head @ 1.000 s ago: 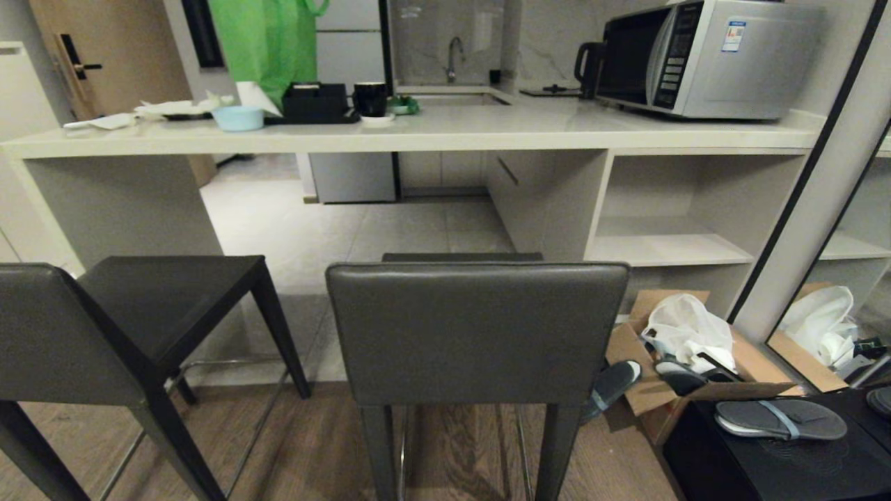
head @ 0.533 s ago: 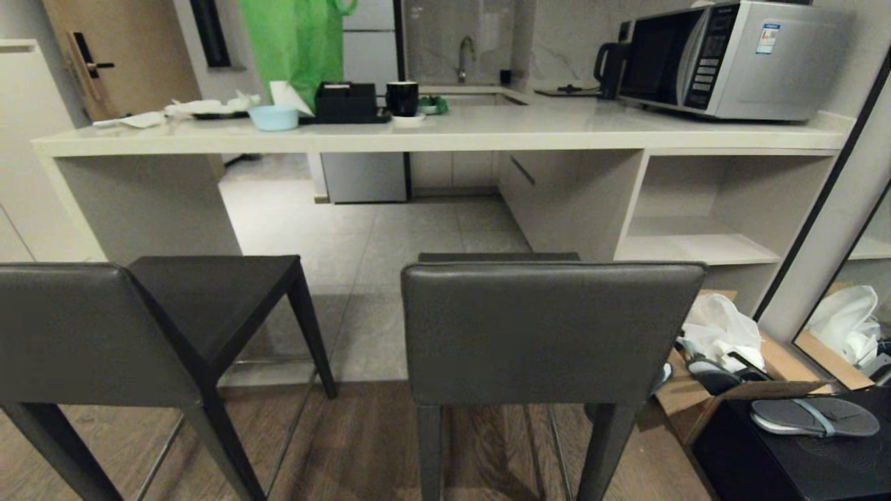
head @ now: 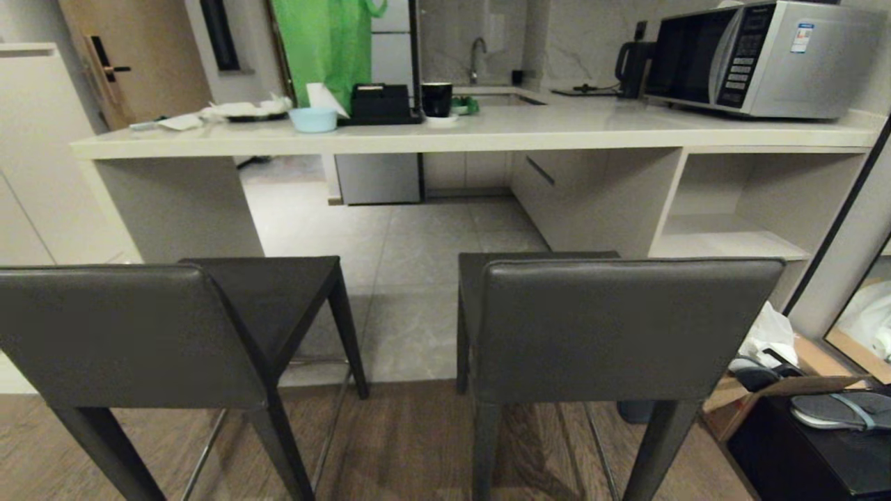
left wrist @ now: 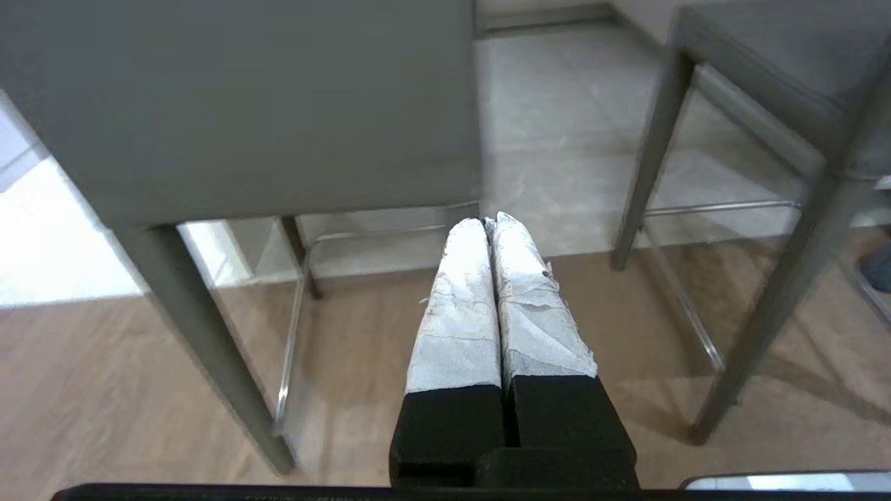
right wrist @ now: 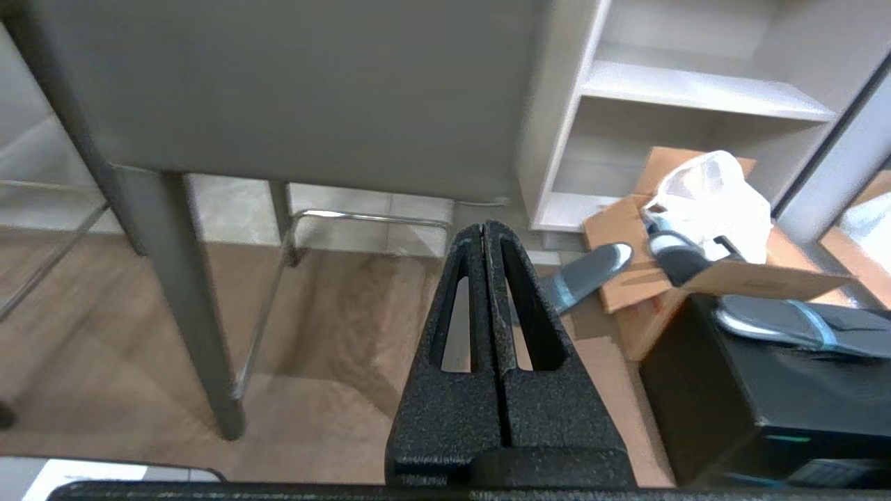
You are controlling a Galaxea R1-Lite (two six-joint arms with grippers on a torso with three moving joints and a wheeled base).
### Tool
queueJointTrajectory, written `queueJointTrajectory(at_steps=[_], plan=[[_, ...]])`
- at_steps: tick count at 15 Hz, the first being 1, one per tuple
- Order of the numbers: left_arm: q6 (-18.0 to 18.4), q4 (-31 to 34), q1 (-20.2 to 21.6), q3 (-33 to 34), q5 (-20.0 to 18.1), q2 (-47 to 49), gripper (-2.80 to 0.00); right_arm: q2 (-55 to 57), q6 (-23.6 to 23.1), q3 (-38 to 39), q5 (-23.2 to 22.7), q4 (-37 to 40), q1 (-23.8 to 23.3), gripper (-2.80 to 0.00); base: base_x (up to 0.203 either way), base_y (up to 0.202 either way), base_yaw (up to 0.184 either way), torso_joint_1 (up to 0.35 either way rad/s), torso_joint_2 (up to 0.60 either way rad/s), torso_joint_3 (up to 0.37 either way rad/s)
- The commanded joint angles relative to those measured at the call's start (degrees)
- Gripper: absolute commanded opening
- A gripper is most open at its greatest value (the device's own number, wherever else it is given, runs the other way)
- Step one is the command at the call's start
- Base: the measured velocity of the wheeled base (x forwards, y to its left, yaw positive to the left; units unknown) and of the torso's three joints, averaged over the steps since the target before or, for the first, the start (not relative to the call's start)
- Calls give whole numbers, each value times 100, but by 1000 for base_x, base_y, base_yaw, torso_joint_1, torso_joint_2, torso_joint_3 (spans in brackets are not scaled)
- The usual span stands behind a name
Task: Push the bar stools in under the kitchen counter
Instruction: Push the gray chair back under the dining table
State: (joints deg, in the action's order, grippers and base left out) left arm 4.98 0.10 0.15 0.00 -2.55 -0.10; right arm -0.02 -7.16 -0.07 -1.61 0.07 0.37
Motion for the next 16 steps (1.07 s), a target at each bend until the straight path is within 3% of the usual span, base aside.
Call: queueJointTrajectory(at_steps=[1,16], plan=[[12,-2,3,18,0,10,-280,11,-31,7,-14,-7,-2,-280,0,185,-4,2,3,2],[-5,-2,-6,18,0,10,-280,7,-40,5,-12,-7,-2,-280,0,198,-2,3,3,3]])
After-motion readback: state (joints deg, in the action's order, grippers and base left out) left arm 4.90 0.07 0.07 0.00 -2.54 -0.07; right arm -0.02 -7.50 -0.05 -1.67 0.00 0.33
